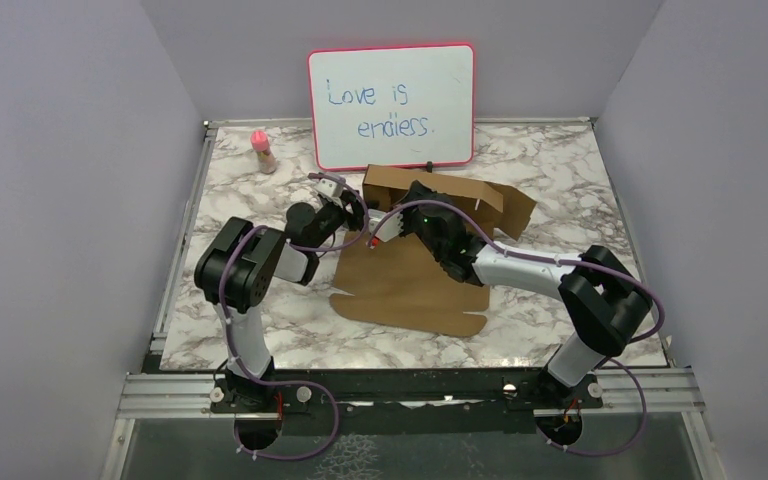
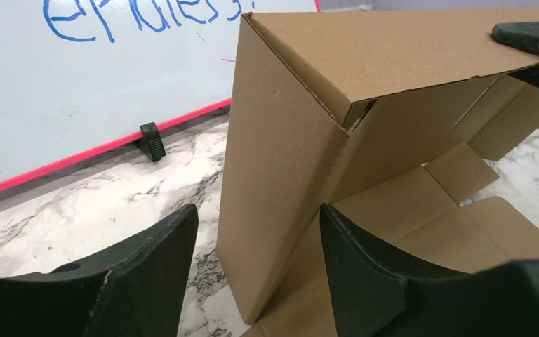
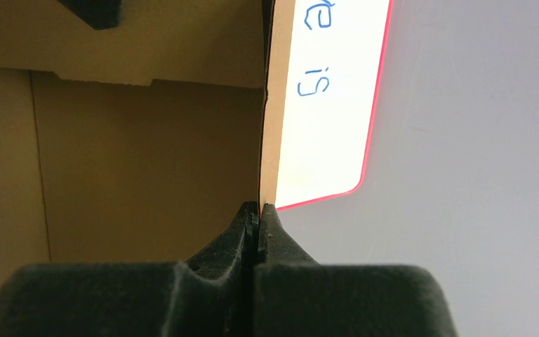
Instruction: Fold the paper box
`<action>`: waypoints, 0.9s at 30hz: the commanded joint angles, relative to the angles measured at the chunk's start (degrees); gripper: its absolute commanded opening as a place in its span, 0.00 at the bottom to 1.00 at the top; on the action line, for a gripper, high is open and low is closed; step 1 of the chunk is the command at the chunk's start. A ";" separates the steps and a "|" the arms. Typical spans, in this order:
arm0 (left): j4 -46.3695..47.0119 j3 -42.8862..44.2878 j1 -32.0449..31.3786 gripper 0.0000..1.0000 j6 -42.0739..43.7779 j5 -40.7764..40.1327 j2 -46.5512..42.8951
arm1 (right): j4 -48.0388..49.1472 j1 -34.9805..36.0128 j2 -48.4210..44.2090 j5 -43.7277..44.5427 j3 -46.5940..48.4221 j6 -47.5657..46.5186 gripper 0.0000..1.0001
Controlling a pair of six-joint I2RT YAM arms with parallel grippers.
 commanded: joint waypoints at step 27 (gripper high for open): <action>7.25 2.14 -7.74 0.34 2.96 -33.34 5.70 | -10.83 0.95 0.94 -4.38 0.68 4.15 0.01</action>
